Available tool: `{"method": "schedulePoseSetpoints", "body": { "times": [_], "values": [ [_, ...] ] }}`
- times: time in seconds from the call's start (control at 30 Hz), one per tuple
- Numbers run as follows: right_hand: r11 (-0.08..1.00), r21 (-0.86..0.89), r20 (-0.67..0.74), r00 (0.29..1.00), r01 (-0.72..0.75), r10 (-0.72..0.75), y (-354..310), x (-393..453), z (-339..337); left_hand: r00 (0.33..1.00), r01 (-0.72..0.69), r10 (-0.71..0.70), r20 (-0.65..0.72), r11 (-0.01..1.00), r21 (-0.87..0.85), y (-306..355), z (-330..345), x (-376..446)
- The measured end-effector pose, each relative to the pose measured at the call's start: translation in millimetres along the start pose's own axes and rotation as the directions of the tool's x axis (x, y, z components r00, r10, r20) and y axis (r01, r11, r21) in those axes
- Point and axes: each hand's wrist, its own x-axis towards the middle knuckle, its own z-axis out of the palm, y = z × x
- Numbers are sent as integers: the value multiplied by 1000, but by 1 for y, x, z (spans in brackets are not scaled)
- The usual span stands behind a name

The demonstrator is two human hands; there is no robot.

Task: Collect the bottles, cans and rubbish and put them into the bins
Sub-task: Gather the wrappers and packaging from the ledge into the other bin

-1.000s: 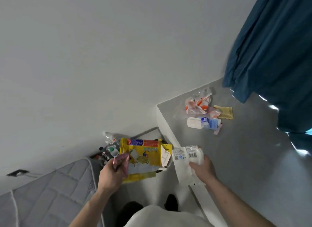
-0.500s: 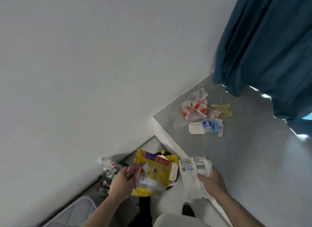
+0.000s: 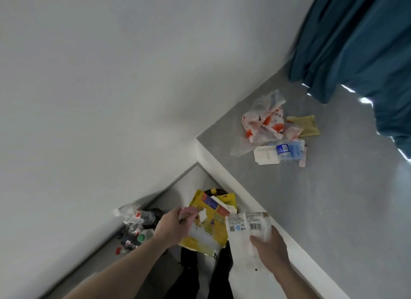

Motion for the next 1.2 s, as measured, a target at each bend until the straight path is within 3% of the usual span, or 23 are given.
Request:
{"method": "schedulePoseSetpoints", "body": {
  "times": [0.23,0.37,0.53,0.7,0.8,0.9,0.97,1.07,1.2],
  "values": [
    [999,5,31,998,-48,48,19,83,51,998,66,-66,18,998,23,-36,70,100],
    [998,39,84,995,-57,53,42,148,102,998,52,-52,23,998,25,-56,112,158],
    [993,74,77,993,-97,92,77,221,172,991,133,-133,24,991,-3,-102,172,233],
    [978,-175,-61,993,-112,103,113,268,227,986,126,-105,-126,977,170,-129,212,270],
    [950,-292,-125,989,-110,76,124,281,243,981,145,-137,-137,988,46,-123,226,275],
    [958,-249,-144,984,-140,106,131,285,248,979,134,-148,-139,985,-104,-116,234,270],
    [967,-216,-160,982,-132,99,133,281,249,986,75,-93,-138,989,-128,-112,237,263],
    [985,-146,-202,978,-90,60,135,272,249,985,-111,104,-139,993,-44,-114,241,253],
    [994,-109,-240,971,-23,-4,138,257,251,928,-372,369,53,911,177,-127,248,248]
  ]
}}
